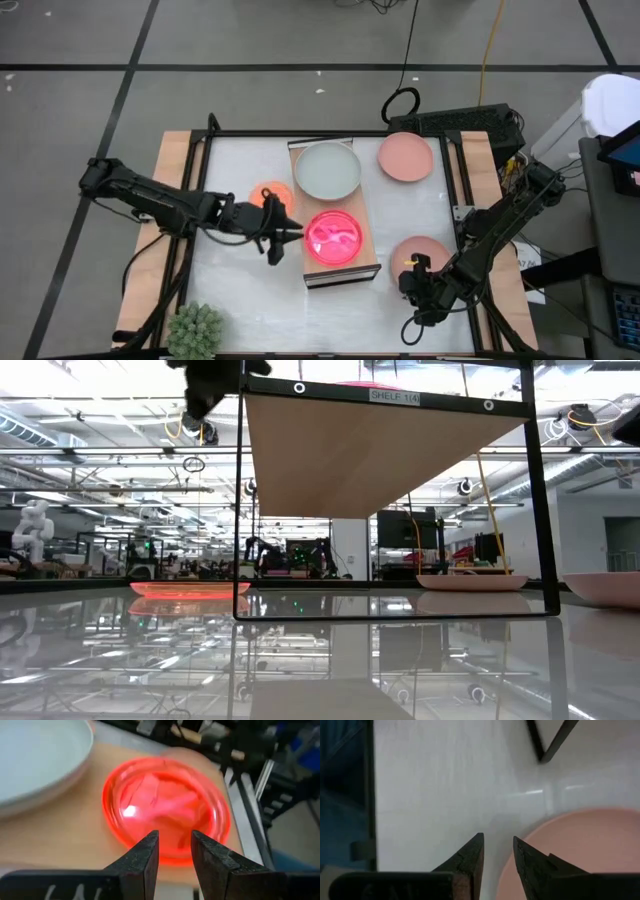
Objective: Place and stack plates onto a shelf
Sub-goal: Stack the bottom dark pink plate on the gray plate on the shelf
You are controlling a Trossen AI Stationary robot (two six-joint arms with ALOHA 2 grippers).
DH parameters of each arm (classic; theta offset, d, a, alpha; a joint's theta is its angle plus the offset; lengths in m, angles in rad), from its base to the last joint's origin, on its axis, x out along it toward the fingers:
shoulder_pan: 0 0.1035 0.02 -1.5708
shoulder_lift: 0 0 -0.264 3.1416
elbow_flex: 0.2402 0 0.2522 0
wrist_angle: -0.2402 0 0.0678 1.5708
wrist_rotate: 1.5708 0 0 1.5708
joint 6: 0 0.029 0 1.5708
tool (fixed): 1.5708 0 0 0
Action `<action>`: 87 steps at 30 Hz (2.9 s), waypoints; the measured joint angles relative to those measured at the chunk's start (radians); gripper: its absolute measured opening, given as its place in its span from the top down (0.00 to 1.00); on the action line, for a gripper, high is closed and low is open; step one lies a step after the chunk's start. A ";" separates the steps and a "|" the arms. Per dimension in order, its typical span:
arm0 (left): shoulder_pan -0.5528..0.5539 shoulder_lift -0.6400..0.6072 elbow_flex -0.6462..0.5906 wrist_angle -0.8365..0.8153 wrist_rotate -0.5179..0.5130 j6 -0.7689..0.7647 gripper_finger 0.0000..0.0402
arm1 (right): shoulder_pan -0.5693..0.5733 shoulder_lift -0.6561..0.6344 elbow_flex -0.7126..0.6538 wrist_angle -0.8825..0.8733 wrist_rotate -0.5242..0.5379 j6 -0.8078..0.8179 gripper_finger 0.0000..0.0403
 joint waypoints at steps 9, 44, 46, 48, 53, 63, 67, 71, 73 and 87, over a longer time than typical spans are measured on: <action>-0.133 -0.004 0.000 -0.069 -0.151 0.020 0.71 | 0.031 0.000 0.000 -0.003 -0.033 0.121 0.78; -0.205 0.006 0.000 -0.081 -0.227 0.024 0.71 | 0.092 0.139 0.000 -0.034 -0.081 0.155 0.78; -0.205 0.006 0.000 -0.081 -0.227 0.024 0.71 | 0.092 0.139 0.000 -0.032 -0.081 0.154 0.78; -0.205 0.006 0.000 -0.082 -0.227 0.022 0.71 | 0.092 0.139 0.000 -0.033 -0.081 0.168 0.78; -0.205 0.006 0.000 -0.085 -0.227 0.022 0.71 | 0.092 0.139 0.011 -0.063 -0.081 0.204 0.78; -0.205 0.006 0.000 -0.085 -0.228 0.022 0.71 | 0.092 0.139 0.035 -0.173 -0.077 0.208 0.78; -0.205 0.006 0.000 -0.085 -0.228 0.022 0.71 | 0.092 0.138 0.015 -0.171 -0.084 0.209 0.78; -0.205 0.006 0.000 -0.085 -0.228 0.022 0.71 | 0.092 0.138 -0.013 -0.163 -0.113 0.238 0.78; -0.205 0.006 0.000 -0.085 -0.228 0.022 0.71 | 0.092 0.138 -0.029 -0.145 -0.125 0.243 0.78; -0.205 0.006 0.000 -0.059 -0.228 0.034 0.71 | 0.091 0.135 -0.068 -0.126 -0.143 0.248 0.97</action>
